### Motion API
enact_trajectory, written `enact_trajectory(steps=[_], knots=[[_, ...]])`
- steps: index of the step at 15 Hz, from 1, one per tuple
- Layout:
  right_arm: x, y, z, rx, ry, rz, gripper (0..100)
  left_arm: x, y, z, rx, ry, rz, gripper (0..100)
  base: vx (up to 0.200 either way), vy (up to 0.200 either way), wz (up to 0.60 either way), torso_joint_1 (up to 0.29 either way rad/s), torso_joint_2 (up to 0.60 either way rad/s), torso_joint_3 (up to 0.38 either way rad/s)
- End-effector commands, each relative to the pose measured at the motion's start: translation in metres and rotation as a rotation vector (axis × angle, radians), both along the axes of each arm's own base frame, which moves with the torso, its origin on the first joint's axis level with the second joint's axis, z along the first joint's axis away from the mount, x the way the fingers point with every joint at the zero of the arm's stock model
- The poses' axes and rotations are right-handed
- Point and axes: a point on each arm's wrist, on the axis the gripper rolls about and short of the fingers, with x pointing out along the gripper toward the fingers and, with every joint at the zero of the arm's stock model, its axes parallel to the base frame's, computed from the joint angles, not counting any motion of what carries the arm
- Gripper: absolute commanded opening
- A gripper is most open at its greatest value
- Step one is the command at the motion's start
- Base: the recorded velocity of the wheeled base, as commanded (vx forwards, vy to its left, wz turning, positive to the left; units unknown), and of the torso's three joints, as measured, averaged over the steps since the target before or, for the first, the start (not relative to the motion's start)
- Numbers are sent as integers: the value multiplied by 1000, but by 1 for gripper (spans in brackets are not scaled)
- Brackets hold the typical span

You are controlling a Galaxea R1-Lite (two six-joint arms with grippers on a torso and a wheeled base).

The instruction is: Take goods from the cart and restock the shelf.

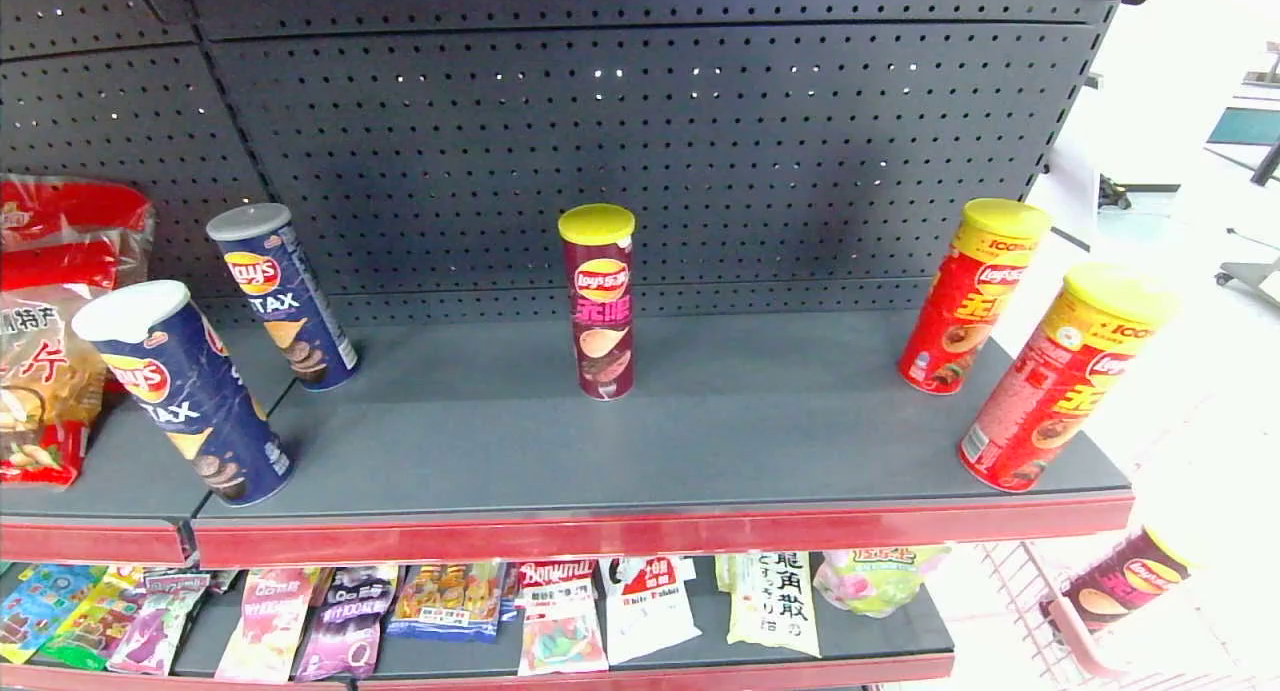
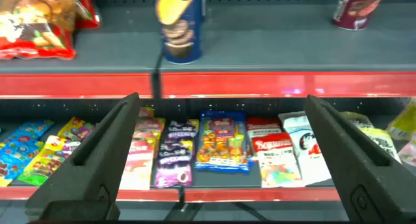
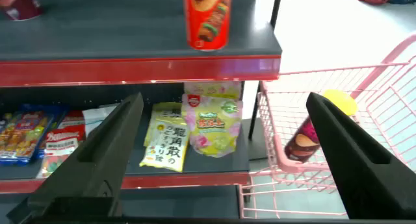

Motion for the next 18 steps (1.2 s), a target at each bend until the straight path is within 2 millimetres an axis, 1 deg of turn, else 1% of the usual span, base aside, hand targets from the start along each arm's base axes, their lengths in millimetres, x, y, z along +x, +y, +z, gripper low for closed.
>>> enact_trajectory(steps=[1,15,18], knots=[[0,0,0,0,0,0,100,0,0,0,0,2,1,100,0,-200,0,2,7,2],[0,0,0,0,0,3,100,0,0,0,1,2,0,100,0,-200,0,3,3,0],[0,0,0,0,0,1,100,0,0,0,-3,2,1,100,0,0,0,0,0,0]])
